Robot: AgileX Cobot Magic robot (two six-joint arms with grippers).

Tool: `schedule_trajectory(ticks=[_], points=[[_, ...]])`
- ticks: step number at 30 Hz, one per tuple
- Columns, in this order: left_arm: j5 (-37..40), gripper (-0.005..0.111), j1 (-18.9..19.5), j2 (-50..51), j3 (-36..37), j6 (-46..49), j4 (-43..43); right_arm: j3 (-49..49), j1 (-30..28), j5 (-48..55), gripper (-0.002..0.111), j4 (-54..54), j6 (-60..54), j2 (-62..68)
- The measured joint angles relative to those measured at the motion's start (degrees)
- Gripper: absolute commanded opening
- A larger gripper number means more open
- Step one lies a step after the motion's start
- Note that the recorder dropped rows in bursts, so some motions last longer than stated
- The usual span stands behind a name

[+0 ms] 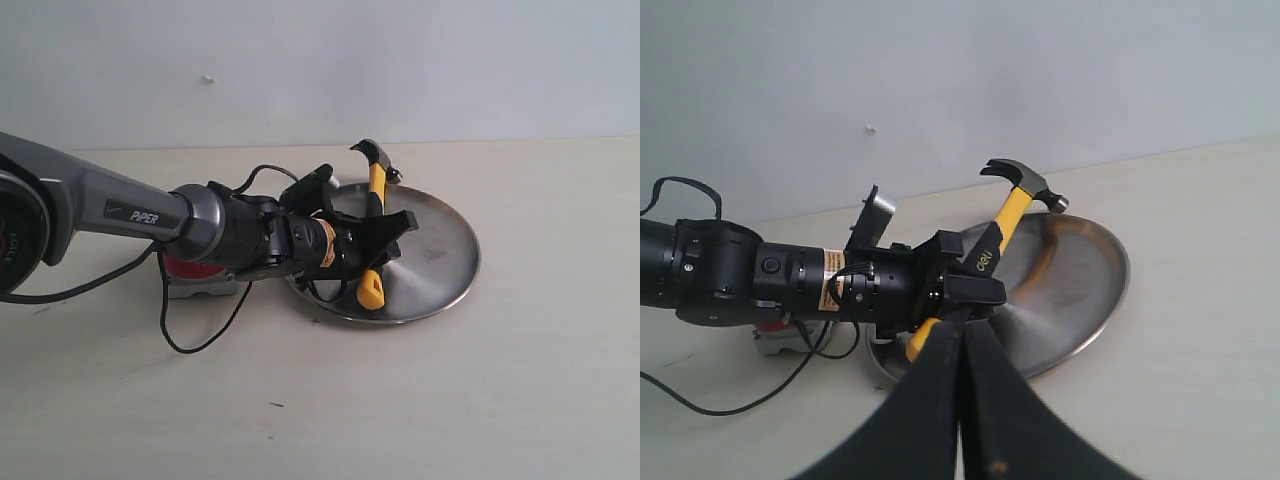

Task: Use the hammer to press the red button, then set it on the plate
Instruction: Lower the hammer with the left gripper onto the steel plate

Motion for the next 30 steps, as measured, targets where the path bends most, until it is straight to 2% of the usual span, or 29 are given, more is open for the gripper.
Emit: schedule_trajectory(ticks=[4,11,19,24,30], points=[[-0.92,0.006,0.00,0.00,0.00,-2.01,1.99,0.00,0.00,0.00,0.000,0.00,0.00,0.00],[-1.66,0.025,0.00,0.00,0.00,-3.36,2.93,0.00,0.00,0.00,0.000,0.00,0.00,0.00],[-1.76,0.031,0.00,0.00,0.00,-3.69,3.03,0.00,0.00,0.00,0.000,0.00,0.00,0.00],[-3.17,0.049,0.00,0.00,-0.25,-3.58,3.13,0.00,0.00,0.00,0.000,0.00,0.00,0.00],[-3.84,0.051,0.00,0.00,-0.47,-3.40,3.37,0.00,0.00,0.00,0.000,0.00,0.00,0.00]])
